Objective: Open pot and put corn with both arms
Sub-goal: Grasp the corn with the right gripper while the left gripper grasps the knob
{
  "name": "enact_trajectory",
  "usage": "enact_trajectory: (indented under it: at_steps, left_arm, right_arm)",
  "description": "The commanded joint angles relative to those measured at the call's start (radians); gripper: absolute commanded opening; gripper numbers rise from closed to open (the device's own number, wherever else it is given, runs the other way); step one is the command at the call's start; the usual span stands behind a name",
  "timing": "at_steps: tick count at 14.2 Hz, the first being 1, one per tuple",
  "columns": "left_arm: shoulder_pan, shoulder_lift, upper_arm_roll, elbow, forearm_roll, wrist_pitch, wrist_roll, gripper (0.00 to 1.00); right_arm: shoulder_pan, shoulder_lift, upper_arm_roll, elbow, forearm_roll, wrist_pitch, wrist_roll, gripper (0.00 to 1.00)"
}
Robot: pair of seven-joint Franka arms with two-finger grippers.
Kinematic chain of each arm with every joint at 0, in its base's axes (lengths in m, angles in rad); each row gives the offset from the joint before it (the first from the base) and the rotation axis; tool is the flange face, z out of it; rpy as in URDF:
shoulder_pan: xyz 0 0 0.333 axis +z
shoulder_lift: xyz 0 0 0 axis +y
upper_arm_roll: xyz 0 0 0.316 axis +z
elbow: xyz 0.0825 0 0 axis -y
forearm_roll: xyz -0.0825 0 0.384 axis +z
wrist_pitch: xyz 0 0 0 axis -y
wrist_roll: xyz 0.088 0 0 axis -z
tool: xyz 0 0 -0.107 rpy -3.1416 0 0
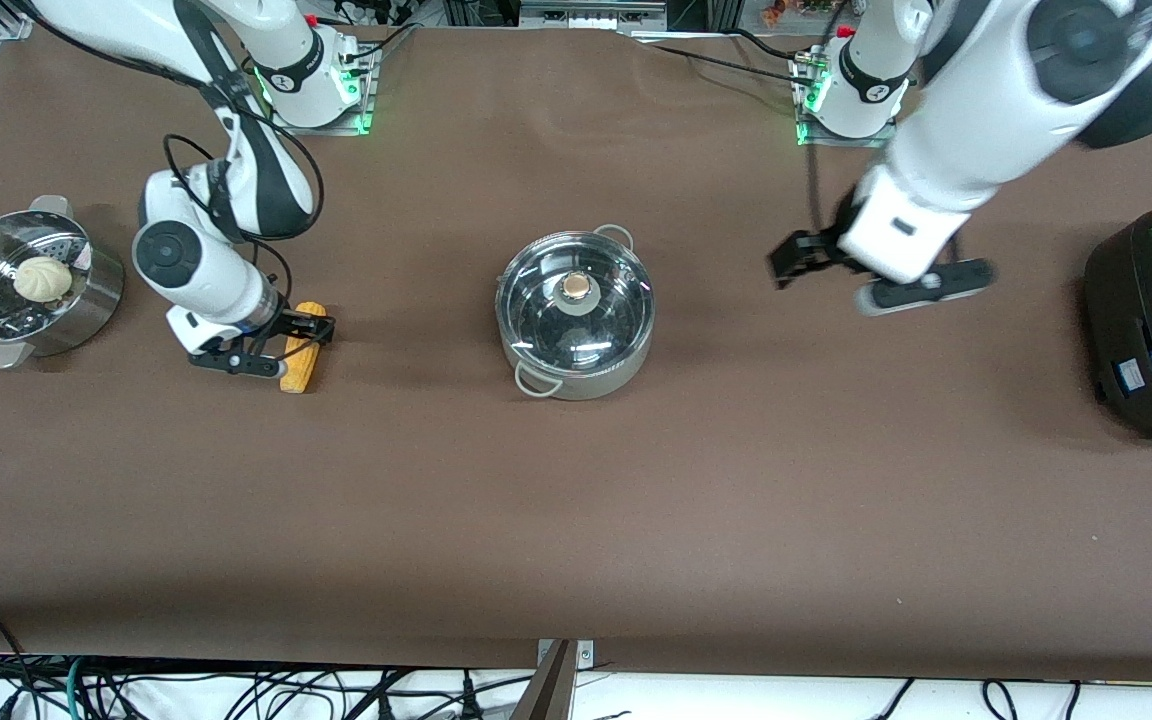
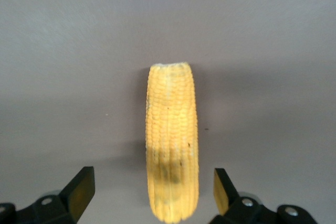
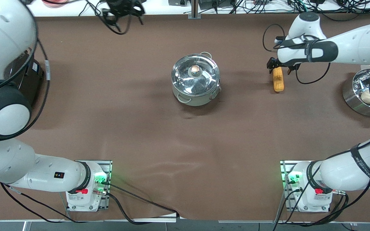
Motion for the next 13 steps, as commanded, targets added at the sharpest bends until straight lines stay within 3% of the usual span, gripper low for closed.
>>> enact_trajectory:
  at_steps: [1, 3, 4, 5, 7, 10, 13]
  left_arm:
    - [-0.11, 0.131, -0.001, 0.035, -0.014, 0.119, -0.131, 1.0]
    - [-0.189, 0.219, 0.007, 0.087, 0.016, 0.153, -0.229, 1.0]
    - [-0.227, 0.253, 0.01, 0.12, 0.039, 0.153, -0.263, 1.0]
    - [-0.261, 0.279, 0.012, 0.14, 0.061, 0.153, -0.298, 1.0]
    - [-0.331, 0.333, 0.027, 0.181, 0.069, 0.153, -0.352, 1.0]
    - [-0.388, 0.382, 0.044, 0.21, 0.069, 0.154, -0.369, 1.0]
    - [-0.41, 0.408, 0.044, 0.207, 0.072, 0.154, -0.369, 1.0]
  right_arm:
    - [0.009, 0.051, -0.007, -0.001, -0.1, 0.042, 0.058, 1.0]
    - [0.01, 0.076, -0.007, 0.0, -0.155, 0.052, 0.102, 0.97]
    - [0.016, 0.077, -0.007, 0.0, -0.184, 0.05, 0.122, 0.77]
    - [0.018, 0.076, -0.007, 0.0, -0.2, 0.049, 0.135, 0.5]
    - [0.018, 0.079, -0.007, 0.002, -0.201, 0.047, 0.135, 0.3]
    - [0.018, 0.07, -0.007, 0.017, -0.201, 0.029, 0.126, 0.11]
    - [0.019, 0.064, 0.002, 0.149, -0.201, -0.191, 0.113, 0.06]
